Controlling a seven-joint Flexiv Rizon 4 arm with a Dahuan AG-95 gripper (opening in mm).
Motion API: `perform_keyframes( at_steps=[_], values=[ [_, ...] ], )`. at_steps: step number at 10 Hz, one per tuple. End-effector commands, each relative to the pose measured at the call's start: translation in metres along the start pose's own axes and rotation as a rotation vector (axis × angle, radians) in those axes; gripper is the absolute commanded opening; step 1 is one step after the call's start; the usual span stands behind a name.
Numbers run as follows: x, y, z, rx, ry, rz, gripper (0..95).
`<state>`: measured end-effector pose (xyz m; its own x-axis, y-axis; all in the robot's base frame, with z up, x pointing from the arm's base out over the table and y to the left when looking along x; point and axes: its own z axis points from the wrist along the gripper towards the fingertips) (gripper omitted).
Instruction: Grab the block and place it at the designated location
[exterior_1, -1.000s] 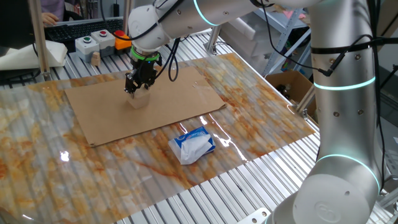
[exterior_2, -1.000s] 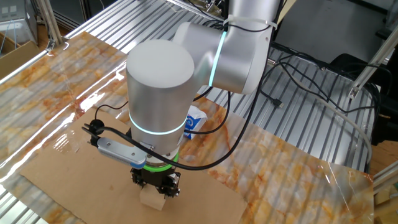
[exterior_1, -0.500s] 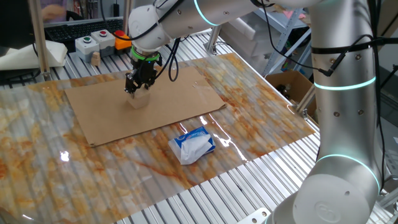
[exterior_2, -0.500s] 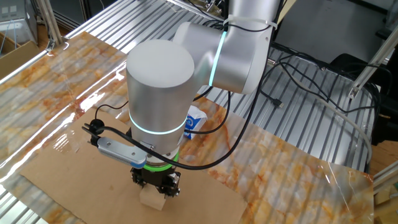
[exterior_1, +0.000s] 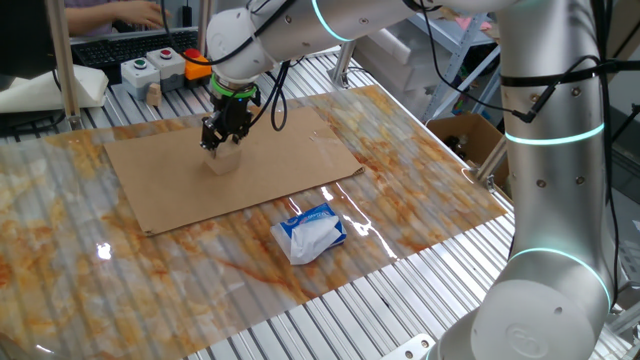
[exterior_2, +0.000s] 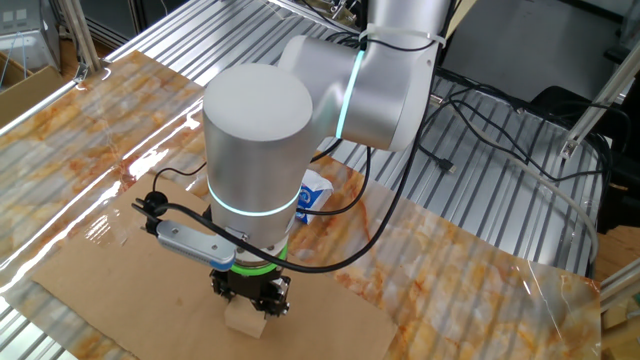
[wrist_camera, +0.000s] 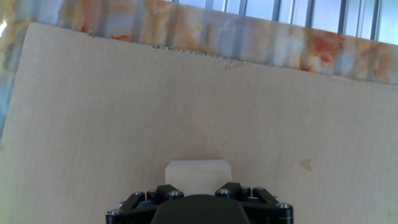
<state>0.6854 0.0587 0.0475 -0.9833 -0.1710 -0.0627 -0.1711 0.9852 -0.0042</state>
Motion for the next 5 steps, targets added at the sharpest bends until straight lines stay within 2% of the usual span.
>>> perform_keyframes(
  at_steps=[1, 2, 3, 4, 5],
  values=[
    [0.0, 0.0, 0.0, 0.0, 0.0, 0.0, 57.0],
    [0.029, 0.002, -0.107, -0.075, 0.228, 0.45, 76.0],
    [0.029, 0.002, -0.107, -0.09, 0.279, 0.484, 76.0],
    [0.029, 0.002, -0.107, -0.115, 0.316, 0.524, 76.0],
    [0.029, 0.002, -0.108, -0.152, 0.345, 0.577, 76.0]
  ],
)
